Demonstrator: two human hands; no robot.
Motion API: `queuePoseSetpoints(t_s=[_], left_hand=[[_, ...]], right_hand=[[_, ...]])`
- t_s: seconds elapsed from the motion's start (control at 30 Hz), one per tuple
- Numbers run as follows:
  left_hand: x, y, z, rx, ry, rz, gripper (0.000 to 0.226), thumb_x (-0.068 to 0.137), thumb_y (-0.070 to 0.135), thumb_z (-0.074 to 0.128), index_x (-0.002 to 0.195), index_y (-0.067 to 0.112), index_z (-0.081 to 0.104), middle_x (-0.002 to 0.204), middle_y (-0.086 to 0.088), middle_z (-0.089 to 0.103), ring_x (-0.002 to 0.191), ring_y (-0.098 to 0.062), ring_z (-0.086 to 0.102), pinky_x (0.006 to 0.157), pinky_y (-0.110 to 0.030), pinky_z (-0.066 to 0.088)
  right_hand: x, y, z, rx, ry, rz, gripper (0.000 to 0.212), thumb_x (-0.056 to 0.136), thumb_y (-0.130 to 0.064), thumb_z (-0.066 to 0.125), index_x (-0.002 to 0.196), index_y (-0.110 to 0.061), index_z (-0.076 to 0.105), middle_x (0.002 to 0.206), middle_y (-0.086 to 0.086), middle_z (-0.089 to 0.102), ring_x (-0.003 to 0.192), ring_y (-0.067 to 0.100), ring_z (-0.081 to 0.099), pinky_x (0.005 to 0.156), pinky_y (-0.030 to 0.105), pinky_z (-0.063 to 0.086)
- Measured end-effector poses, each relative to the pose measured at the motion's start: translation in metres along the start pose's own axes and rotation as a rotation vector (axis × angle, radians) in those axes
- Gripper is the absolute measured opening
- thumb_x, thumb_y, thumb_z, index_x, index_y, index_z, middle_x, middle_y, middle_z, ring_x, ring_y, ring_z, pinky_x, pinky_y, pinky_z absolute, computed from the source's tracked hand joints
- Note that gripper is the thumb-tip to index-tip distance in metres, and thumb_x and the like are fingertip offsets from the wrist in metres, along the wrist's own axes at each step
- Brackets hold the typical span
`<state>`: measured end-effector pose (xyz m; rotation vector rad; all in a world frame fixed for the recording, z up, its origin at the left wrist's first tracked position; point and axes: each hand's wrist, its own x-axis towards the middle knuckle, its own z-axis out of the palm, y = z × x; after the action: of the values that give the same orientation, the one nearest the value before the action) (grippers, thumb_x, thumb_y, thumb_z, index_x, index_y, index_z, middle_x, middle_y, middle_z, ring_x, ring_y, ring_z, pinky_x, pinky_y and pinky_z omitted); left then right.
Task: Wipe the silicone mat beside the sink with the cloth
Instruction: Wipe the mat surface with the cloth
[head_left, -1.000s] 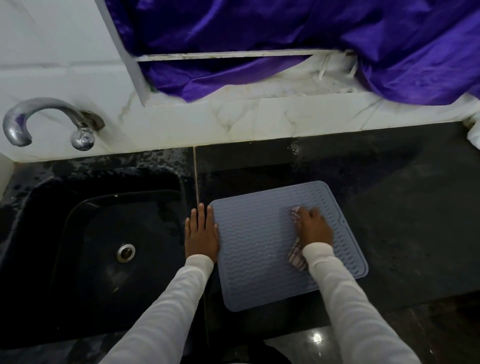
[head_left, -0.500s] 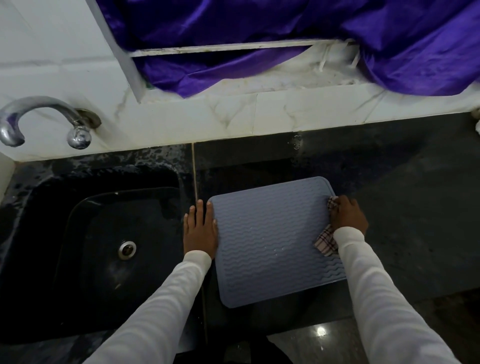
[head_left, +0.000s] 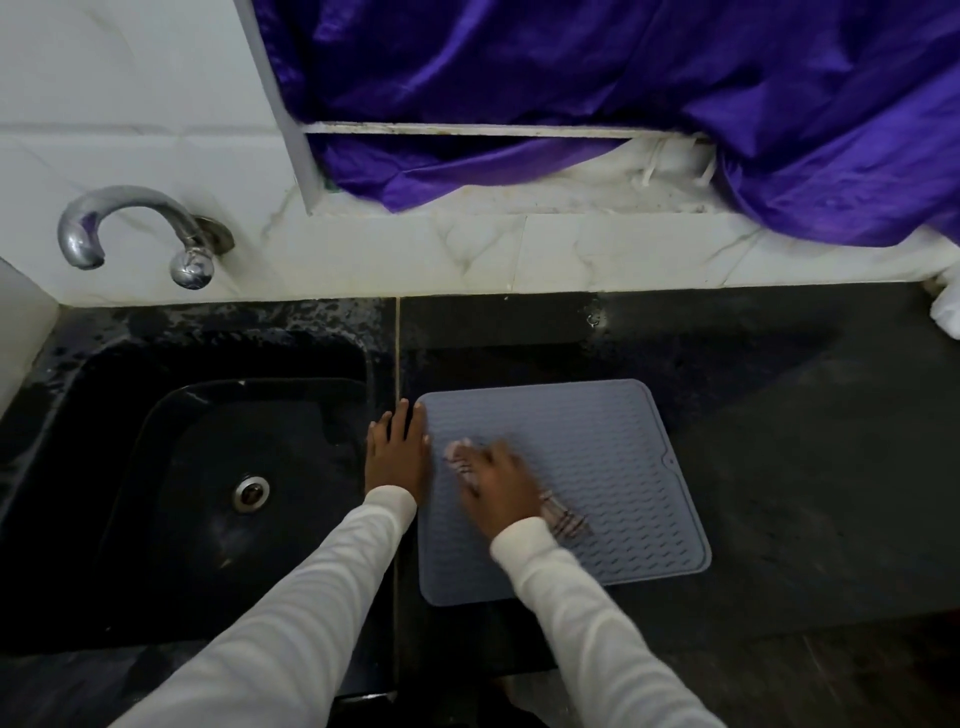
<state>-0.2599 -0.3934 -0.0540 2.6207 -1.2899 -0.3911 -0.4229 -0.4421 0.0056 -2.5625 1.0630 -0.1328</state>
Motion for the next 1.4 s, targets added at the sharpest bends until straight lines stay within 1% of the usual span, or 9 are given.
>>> queuePoseSetpoints(t_s=[0.07, 0.23, 0.37, 0.47, 0.63, 0.73, 0.9, 1.07, 1.4], left_hand=[[-0.006, -0.002, 0.002, -0.004, -0.001, 0.015, 0.059, 0.103, 0.031, 0.034, 0.155, 0.018, 0.011, 0.162, -0.009, 0.01, 0.147, -0.034, 0.012, 0.121, -0.047, 0.009], [-0.013, -0.004, 0.01, 0.02, -0.01, 0.003, 0.065, 0.102, 0.034, 0.038, 0.155, 0.016, 0.005, 0.163, -0.007, 0.002, 0.15, -0.03, 0.0, 0.121, -0.045, 0.002], [-0.016, 0.008, 0.01, 0.038, 0.002, -0.056, 0.067, 0.102, 0.034, 0.034, 0.154, 0.018, -0.004, 0.163, -0.007, -0.005, 0.149, -0.028, -0.006, 0.121, -0.045, -0.002], [-0.017, 0.02, 0.011, 0.03, 0.016, -0.112, 0.068, 0.101, 0.024, 0.033, 0.153, 0.018, -0.01, 0.162, -0.008, -0.01, 0.149, -0.029, -0.01, 0.121, -0.046, -0.004], [-0.017, 0.013, 0.018, 0.02, 0.055, -0.077, 0.071, 0.1, 0.014, 0.036, 0.153, 0.018, -0.012, 0.163, -0.007, -0.01, 0.148, -0.029, -0.013, 0.12, -0.046, -0.006], [-0.016, 0.01, 0.02, -0.003, 0.071, -0.045, 0.068, 0.1, 0.009, 0.033, 0.154, 0.018, -0.006, 0.163, -0.003, -0.006, 0.148, -0.029, -0.012, 0.12, -0.044, -0.009], [-0.014, 0.009, 0.019, -0.011, 0.071, -0.018, 0.066, 0.1, 0.01, 0.033, 0.155, 0.02, -0.002, 0.163, 0.002, -0.004, 0.148, -0.029, -0.012, 0.119, -0.044, -0.01], [-0.013, 0.01, 0.019, -0.027, 0.074, -0.022, 0.069, 0.099, 0.012, 0.038, 0.156, 0.023, 0.0, 0.163, 0.003, -0.002, 0.149, -0.03, -0.01, 0.119, -0.045, -0.01], [-0.011, 0.01, 0.013, 0.008, 0.049, -0.009, 0.064, 0.1, 0.012, 0.031, 0.156, 0.023, 0.0, 0.163, 0.002, -0.006, 0.149, -0.03, -0.011, 0.12, -0.044, -0.01]], right_hand=[[-0.002, -0.018, 0.02, -0.02, 0.028, -0.078, 0.046, 0.084, -0.029, 0.05, 0.13, -0.028, 0.054, 0.112, 0.008, 0.057, 0.092, 0.03, 0.059, 0.074, 0.041, 0.055], [0.002, -0.017, 0.034, -0.092, -0.014, -0.052, 0.045, 0.067, -0.019, 0.082, 0.11, -0.021, 0.068, 0.101, 0.006, 0.065, 0.079, 0.025, 0.066, 0.06, 0.032, 0.055], [0.004, -0.006, 0.032, -0.24, -0.106, -0.083, 0.05, 0.076, -0.018, 0.074, 0.124, -0.019, 0.058, 0.113, 0.015, 0.059, 0.078, 0.031, 0.065, 0.052, 0.04, 0.054], [0.003, 0.016, 0.019, -0.266, -0.108, 0.007, 0.055, 0.069, -0.016, 0.08, 0.121, -0.015, 0.061, 0.107, 0.017, 0.06, 0.061, 0.03, 0.063, 0.044, 0.039, 0.05], [0.008, 0.074, -0.005, -0.275, -0.062, 0.153, 0.05, 0.062, -0.009, 0.083, 0.108, -0.004, 0.064, 0.098, 0.022, 0.059, 0.054, 0.035, 0.06, 0.041, 0.04, 0.049], [0.012, 0.119, -0.016, -0.274, -0.055, 0.271, 0.034, 0.076, -0.01, 0.071, 0.109, -0.003, 0.062, 0.106, 0.024, 0.056, 0.062, 0.038, 0.062, 0.049, 0.045, 0.051], [0.011, 0.199, -0.052, -0.265, 0.007, 0.469, 0.031, 0.1, -0.026, 0.037, 0.125, -0.015, 0.052, 0.127, 0.02, 0.044, 0.093, 0.041, 0.062, 0.08, 0.047, 0.05], [0.011, 0.244, -0.072, -0.271, 0.081, 0.558, 0.029, 0.092, -0.021, 0.05, 0.12, -0.011, 0.055, 0.117, 0.021, 0.044, 0.075, 0.044, 0.061, 0.065, 0.046, 0.048], [0.012, 0.227, -0.074, -0.031, 0.169, 0.643, 0.034, 0.089, -0.027, 0.06, 0.119, -0.011, 0.063, 0.125, 0.021, 0.047, 0.087, 0.045, 0.06, 0.072, 0.045, 0.049]])
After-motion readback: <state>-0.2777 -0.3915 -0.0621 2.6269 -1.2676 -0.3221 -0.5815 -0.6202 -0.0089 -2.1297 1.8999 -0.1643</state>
